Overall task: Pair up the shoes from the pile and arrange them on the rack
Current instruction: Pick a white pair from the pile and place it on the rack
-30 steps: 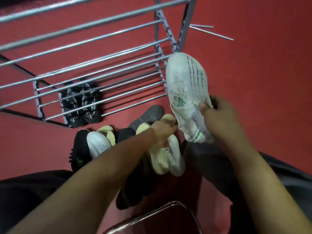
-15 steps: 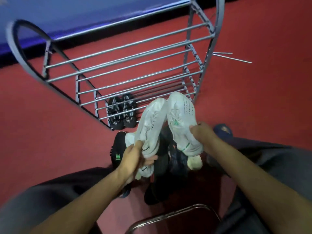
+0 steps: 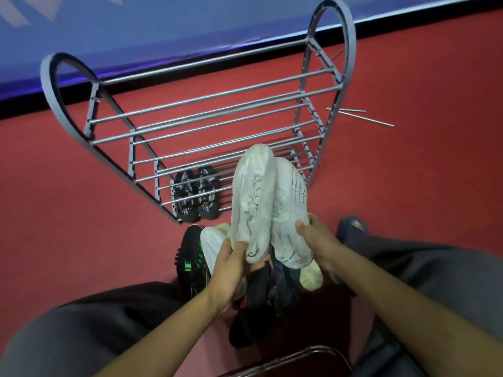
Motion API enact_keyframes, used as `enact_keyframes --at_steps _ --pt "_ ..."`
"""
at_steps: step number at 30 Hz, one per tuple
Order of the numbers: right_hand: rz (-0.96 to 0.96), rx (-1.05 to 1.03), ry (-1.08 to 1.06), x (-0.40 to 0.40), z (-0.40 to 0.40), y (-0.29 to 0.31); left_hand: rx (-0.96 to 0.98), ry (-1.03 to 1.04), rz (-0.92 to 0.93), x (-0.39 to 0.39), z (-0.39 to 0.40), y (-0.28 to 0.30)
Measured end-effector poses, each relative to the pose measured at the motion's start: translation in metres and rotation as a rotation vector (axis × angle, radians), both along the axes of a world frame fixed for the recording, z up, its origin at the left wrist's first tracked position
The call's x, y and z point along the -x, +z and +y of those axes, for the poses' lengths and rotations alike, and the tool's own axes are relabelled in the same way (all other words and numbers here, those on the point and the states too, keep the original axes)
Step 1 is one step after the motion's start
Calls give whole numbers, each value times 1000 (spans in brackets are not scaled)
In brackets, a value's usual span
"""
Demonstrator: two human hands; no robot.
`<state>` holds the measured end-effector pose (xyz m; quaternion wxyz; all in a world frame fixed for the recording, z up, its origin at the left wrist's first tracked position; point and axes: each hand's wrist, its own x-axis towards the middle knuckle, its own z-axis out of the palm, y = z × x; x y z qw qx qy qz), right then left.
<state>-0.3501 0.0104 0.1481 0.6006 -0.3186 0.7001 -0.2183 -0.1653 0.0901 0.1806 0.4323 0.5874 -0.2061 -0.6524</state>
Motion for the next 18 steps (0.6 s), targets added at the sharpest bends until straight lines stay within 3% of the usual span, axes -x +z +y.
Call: enact_keyframes --at_steps 5,18 --pt "-104 0 -62 -3 -7 -5 -14 131 0 3 0 -4" --pt "-179 40 -127 -2 -13 -18 -15 98 -224 2 4 -11"
